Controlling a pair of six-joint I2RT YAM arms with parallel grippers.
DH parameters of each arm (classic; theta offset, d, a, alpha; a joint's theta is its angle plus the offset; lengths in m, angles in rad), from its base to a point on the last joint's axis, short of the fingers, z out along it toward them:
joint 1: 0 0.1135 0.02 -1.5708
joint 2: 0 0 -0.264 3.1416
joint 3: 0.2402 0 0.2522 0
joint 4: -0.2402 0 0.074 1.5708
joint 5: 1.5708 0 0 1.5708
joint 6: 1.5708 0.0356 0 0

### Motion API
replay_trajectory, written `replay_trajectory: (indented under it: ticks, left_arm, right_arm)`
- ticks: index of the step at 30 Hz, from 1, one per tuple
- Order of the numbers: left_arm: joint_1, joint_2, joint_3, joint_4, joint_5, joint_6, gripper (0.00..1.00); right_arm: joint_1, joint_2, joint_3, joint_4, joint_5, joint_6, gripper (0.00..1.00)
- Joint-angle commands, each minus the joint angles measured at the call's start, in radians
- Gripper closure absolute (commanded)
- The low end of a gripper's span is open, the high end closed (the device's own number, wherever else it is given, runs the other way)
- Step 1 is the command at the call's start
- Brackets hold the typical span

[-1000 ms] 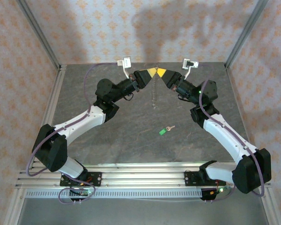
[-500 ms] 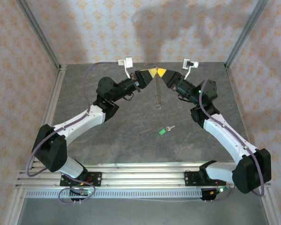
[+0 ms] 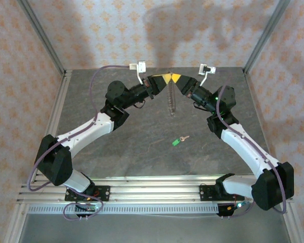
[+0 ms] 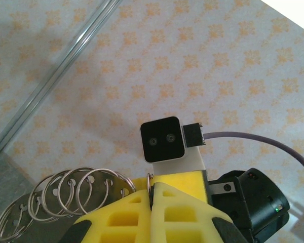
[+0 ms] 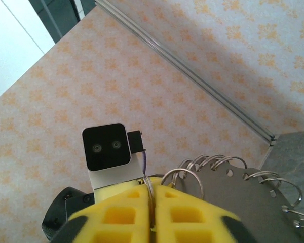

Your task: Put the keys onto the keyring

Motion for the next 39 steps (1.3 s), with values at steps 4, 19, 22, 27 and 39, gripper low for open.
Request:
replay_trajectory:
  ticks: [4,19,22,27,39]
  left_arm:
    - [-0.049,-0.091,-0.067,-0.056,0.008,0.094,1.00]
    - [-0.040,-0.302,-0.280,-0.151,-0.146,0.258,1.00]
    - [-0.038,-0.333,-0.320,-0.161,-0.181,0.271,1.00]
    - [-0.020,-0.369,-0.380,-0.154,-0.224,0.313,1.00]
    - [0.055,-0.357,-0.447,-0.057,-0.189,0.282,1.00]
  right_arm:
    - [-0.052,-0.110,0.025,-0.143,0.003,-0.031,0.57]
    - [-0.109,-0.330,-0.142,-0.875,0.159,-0.165,0.42]
    - [-0.099,-0.296,-0.204,-0.954,0.169,-0.176,0.42]
    - [-0.005,-0.229,-0.266,-1.069,0.328,-0.197,0.44]
    - [0.087,-0.041,-0.306,-1.116,0.606,0.031,0.54]
